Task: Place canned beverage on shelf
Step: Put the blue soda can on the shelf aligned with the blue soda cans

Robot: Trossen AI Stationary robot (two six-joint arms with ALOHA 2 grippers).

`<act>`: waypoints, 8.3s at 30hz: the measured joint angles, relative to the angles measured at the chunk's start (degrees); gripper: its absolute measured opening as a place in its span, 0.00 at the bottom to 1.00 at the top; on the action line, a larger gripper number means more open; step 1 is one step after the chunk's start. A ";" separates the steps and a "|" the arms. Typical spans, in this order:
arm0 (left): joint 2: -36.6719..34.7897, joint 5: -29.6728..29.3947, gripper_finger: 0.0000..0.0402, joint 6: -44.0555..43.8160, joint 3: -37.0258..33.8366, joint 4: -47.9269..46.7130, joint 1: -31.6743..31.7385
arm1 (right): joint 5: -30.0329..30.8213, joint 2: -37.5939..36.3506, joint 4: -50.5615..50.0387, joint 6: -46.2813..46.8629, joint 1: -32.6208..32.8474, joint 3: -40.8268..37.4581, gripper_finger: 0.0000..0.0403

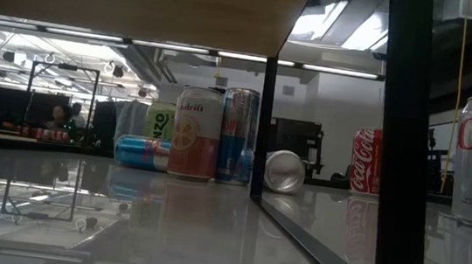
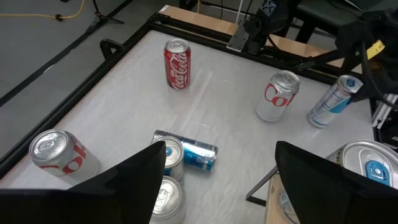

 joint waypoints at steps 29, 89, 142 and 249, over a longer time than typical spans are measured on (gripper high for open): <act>-0.01 -0.04 0.73 -0.70 0.00 0.00 0.00 | 6.27 -12.07 3.99 -59.33 0.73 0.04 0.92; 0.00 0.00 0.73 -3.43 0.00 0.02 0.01 | 16.12 0.45 -5.06 -69.10 9.35 3.82 0.92; 0.00 -0.02 0.73 -3.48 0.00 0.00 0.00 | 11.79 0.54 9.80 -64.42 5.90 -1.29 0.53; 24.25 3.02 0.73 -33.48 0.07 12.62 -23.48 | 17.42 17.21 15.10 -90.26 -15.04 39.10 0.56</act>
